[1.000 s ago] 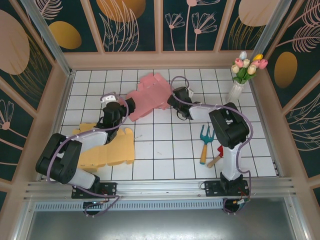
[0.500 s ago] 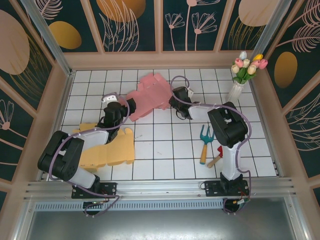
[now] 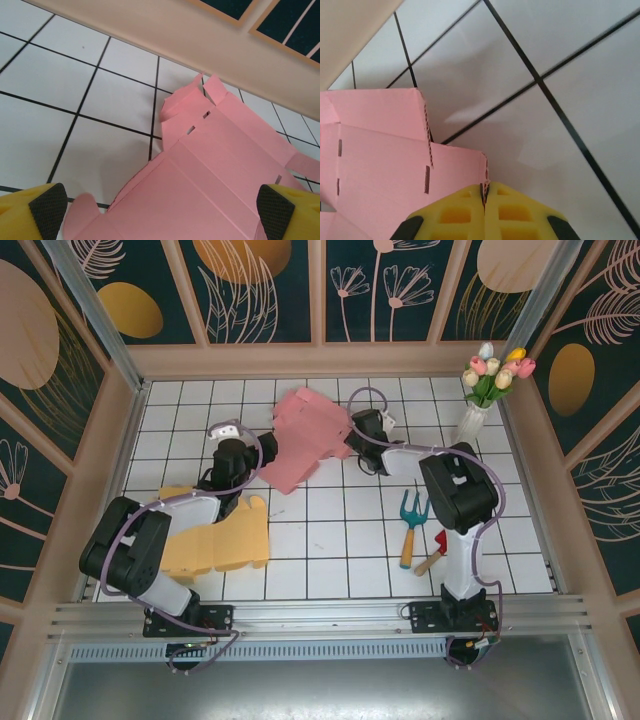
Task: Fold the paper box
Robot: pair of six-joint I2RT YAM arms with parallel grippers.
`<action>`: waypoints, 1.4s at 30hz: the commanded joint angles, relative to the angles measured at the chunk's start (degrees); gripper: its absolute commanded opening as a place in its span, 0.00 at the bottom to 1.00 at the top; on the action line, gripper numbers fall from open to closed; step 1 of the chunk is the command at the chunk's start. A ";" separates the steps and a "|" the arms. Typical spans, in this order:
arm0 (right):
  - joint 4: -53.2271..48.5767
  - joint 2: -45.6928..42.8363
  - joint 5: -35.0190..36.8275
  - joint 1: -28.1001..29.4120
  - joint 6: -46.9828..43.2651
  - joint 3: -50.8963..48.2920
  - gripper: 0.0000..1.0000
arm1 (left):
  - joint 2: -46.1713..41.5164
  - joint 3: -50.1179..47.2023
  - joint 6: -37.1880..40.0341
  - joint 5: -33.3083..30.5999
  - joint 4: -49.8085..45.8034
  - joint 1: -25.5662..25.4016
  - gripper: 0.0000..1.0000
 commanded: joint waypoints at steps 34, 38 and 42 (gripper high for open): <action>-13.27 -60.41 -26.14 0.79 -32.85 -14.70 0.00 | -27.22 -7.65 -1.50 13.72 -9.32 -1.41 0.99; -15.34 -62.18 -30.16 0.73 -32.48 -13.05 0.00 | -28.93 -9.28 -1.60 13.12 -9.36 -1.50 0.99; -15.40 -63.87 -32.93 0.73 -32.14 -13.65 0.00 | -29.58 -9.60 -1.10 11.89 -9.96 -1.46 0.99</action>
